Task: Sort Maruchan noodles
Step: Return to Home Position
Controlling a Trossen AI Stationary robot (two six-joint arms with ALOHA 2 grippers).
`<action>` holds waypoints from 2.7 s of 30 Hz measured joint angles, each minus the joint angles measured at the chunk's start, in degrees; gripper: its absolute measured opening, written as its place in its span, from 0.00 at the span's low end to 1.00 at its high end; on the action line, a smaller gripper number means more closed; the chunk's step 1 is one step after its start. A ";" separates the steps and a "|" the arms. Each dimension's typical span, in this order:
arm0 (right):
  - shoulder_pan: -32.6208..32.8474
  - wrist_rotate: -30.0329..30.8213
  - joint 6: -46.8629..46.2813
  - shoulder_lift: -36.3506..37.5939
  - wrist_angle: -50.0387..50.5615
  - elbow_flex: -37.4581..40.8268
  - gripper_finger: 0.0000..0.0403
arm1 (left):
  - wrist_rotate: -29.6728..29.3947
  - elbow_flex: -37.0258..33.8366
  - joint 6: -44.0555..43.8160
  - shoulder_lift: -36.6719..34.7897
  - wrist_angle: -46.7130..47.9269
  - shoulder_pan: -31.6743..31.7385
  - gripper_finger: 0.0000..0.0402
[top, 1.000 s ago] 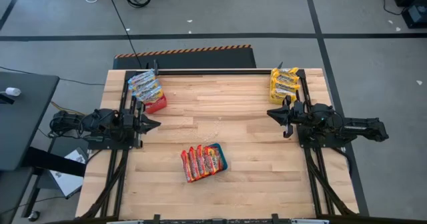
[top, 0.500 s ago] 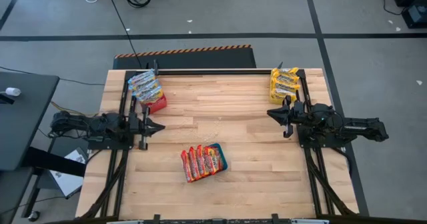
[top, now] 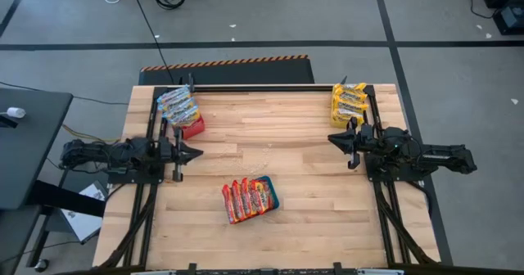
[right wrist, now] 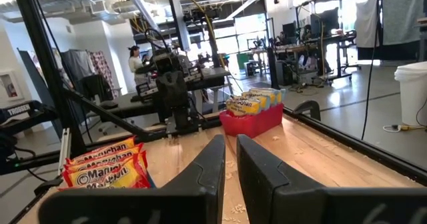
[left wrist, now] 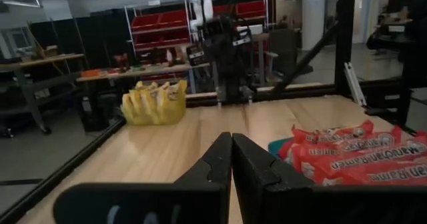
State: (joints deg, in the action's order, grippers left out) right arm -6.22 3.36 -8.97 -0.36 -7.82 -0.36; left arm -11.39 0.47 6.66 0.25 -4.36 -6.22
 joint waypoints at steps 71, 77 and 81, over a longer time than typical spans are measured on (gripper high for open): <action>0.00 0.00 -0.02 0.00 -0.21 0.00 0.11 | 9.96 -0.11 -0.04 0.48 -0.48 -1.35 0.05; 0.00 0.00 -0.02 0.00 -0.20 0.00 0.11 | 9.97 -0.11 -0.05 0.48 -0.48 -1.37 0.05; 0.00 0.00 -0.04 0.00 -0.21 0.00 0.11 | 9.98 -0.11 -0.04 0.48 -0.48 -1.37 0.05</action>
State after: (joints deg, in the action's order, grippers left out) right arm -6.22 3.36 -9.01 -0.36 -8.03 -0.36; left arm -1.41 0.36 6.61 0.73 -4.84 -7.60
